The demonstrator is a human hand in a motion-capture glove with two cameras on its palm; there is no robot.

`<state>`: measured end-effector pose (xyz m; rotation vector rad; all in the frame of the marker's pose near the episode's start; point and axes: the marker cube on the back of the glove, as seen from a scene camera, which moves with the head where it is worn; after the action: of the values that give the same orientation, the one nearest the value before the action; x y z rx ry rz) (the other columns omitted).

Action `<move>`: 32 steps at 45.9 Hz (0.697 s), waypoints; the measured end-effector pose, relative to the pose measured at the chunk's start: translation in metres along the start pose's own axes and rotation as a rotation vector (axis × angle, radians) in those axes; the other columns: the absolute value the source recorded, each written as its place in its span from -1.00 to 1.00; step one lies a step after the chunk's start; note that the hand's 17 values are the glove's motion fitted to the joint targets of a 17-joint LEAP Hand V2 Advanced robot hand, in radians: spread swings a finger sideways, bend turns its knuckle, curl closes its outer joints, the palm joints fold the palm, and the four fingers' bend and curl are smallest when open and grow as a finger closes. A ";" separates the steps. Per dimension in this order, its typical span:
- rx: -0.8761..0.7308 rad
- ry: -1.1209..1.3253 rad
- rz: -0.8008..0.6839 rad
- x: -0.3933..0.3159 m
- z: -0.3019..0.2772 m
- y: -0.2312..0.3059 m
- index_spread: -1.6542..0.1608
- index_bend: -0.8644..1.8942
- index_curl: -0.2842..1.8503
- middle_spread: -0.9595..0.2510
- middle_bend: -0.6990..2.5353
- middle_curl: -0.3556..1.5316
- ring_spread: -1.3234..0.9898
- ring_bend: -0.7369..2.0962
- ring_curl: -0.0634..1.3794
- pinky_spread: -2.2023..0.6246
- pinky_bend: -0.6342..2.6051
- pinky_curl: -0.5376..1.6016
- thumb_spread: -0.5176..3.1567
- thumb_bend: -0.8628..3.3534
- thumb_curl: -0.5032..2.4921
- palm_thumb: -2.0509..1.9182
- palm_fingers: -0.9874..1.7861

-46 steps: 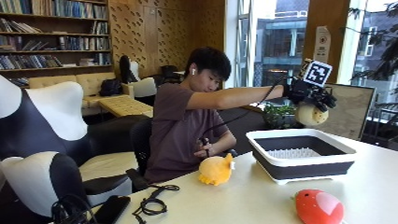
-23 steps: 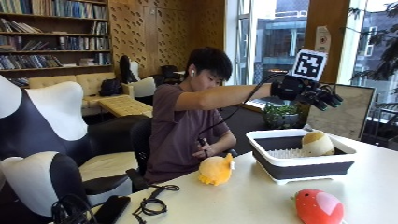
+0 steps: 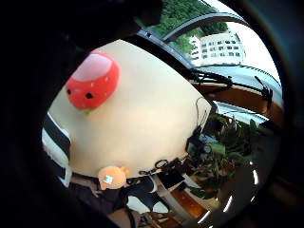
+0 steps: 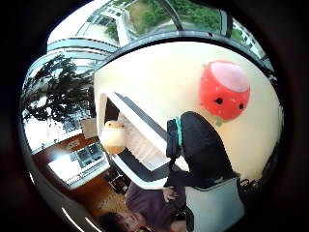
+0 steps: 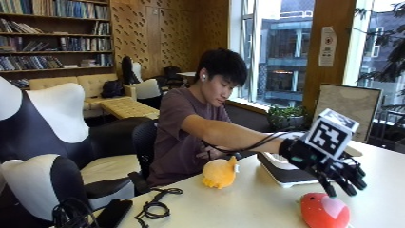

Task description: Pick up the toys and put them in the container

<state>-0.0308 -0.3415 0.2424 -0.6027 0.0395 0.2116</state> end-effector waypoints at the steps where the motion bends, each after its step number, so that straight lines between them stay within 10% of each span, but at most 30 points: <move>1: -0.018 0.017 0.008 0.001 0.009 -0.006 0.50 -0.32 -0.41 0.51 -0.47 -0.38 0.15 -0.26 -0.41 0.60 -0.08 -0.15 0.05 -0.59 -0.41 0.05 -0.44; 9: -0.214 0.091 -0.059 -0.001 0.090 -0.042 0.53 -0.35 -0.48 0.56 -0.50 -0.39 0.17 -0.31 -0.43 0.60 -0.03 -0.14 0.04 -0.58 -0.40 0.10 -0.51; 16: -0.015 -0.009 -0.155 0.007 0.105 -0.053 0.53 -0.35 -0.54 0.62 -0.51 -0.42 0.17 -0.21 -0.40 0.58 0.08 -0.10 0.00 -0.58 -0.40 0.12 -0.42; 18: 0.041 -0.043 -0.159 0.008 0.102 -0.055 0.52 -0.27 -0.54 0.53 -0.41 -0.38 0.08 -0.04 -0.32 0.50 0.03 -0.14 0.03 -0.54 -0.36 0.20 -0.02; 19: 0.067 -0.058 -0.160 0.009 0.100 -0.055 0.53 -0.32 -0.56 0.59 -0.48 -0.41 0.12 -0.11 -0.40 0.53 0.05 -0.15 0.01 -0.56 -0.38 0.17 -0.25; 20: 0.090 -0.070 -0.161 0.010 0.098 -0.055 0.52 -0.24 -0.51 0.49 -0.37 -0.35 0.05 0.07 -0.22 0.47 0.04 -0.12 0.03 -0.52 -0.35 0.24 0.12; 32: 0.215 -0.109 -0.059 0.019 0.037 -0.010 0.41 -0.06 -0.41 0.13 -0.14 -0.18 -0.15 0.23 -0.07 0.35 0.00 -0.11 -0.20 -0.49 -0.20 0.40 0.43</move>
<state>-0.0111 -0.3250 0.2761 -0.3766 -0.0597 0.1802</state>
